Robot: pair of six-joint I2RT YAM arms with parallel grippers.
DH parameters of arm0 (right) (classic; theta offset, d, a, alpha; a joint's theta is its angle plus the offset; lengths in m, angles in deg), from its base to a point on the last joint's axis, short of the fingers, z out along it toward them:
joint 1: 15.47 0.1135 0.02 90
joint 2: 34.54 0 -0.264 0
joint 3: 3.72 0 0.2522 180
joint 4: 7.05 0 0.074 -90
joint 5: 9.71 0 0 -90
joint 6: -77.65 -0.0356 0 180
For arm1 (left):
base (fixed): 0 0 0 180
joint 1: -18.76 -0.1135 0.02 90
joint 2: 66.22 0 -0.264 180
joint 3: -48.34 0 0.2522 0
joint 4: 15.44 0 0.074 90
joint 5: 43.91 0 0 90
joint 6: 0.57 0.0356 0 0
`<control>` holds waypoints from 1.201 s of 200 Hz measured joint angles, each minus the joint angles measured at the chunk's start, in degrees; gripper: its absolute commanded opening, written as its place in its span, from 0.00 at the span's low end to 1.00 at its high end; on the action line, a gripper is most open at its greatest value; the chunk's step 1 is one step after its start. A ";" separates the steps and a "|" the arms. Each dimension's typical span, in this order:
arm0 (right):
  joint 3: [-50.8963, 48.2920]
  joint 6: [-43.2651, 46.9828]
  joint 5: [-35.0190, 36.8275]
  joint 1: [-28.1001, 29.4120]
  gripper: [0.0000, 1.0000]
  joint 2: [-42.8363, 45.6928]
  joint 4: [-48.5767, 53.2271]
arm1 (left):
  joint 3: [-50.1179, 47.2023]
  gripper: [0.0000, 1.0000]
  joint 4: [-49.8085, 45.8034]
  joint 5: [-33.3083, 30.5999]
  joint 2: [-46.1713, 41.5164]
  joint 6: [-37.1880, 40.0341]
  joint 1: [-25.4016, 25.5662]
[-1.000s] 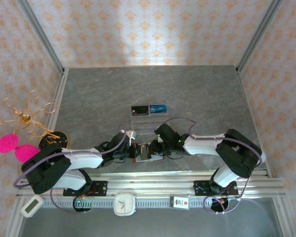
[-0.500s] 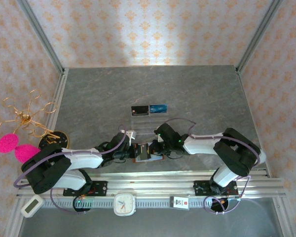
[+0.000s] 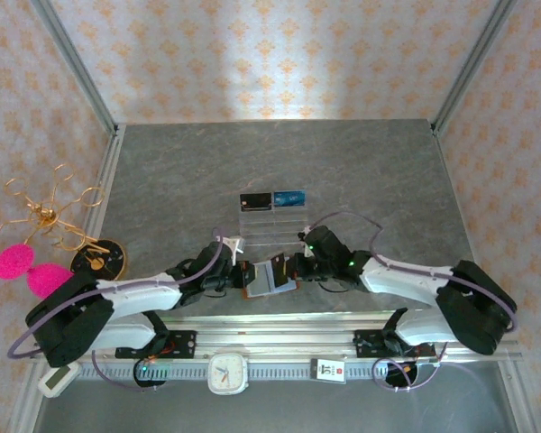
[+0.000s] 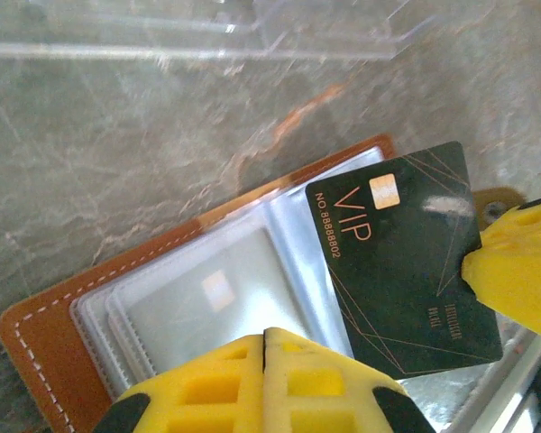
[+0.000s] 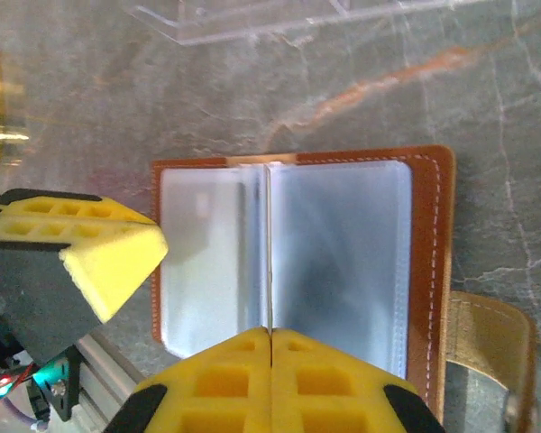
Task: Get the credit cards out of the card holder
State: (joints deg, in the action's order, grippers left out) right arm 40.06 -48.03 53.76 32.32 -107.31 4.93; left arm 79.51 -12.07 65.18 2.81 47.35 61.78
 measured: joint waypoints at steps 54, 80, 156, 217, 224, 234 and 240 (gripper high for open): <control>0.22 7.19 1.49 0.00 0.00 5.88 3.02 | 0.55 0.32 -3.61 0.46 -9.66 1.66 -3.10; 2.40 11.65 0.42 0.00 0.00 7.13 5.84 | 2.01 0.44 -6.64 1.92 -16.83 3.96 -6.32; 10.49 25.68 -13.68 0.00 0.00 9.97 12.94 | 10.43 0.62 -11.91 15.80 -24.04 9.73 -9.44; 12.09 30.25 -21.57 0.00 0.00 12.55 14.73 | 10.97 0.66 -12.72 26.32 -23.93 12.44 -9.44; 12.41 30.47 -22.10 0.00 0.00 12.55 14.73 | 10.97 0.66 -12.26 27.52 -23.80 12.44 -9.44; 12.83 30.71 -22.67 0.00 0.00 12.52 14.73 | 10.97 0.64 -11.50 29.09 -23.54 12.41 -9.42; 13.09 30.86 -22.93 0.00 0.00 12.50 14.75 | 10.97 0.61 -10.99 30.08 -23.30 12.41 -9.42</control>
State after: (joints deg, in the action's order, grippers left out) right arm 53.16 -17.17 30.84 32.32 -94.81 19.68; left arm 90.48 -23.07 95.26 -20.49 59.76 52.36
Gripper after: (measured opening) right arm 0.043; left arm 0.650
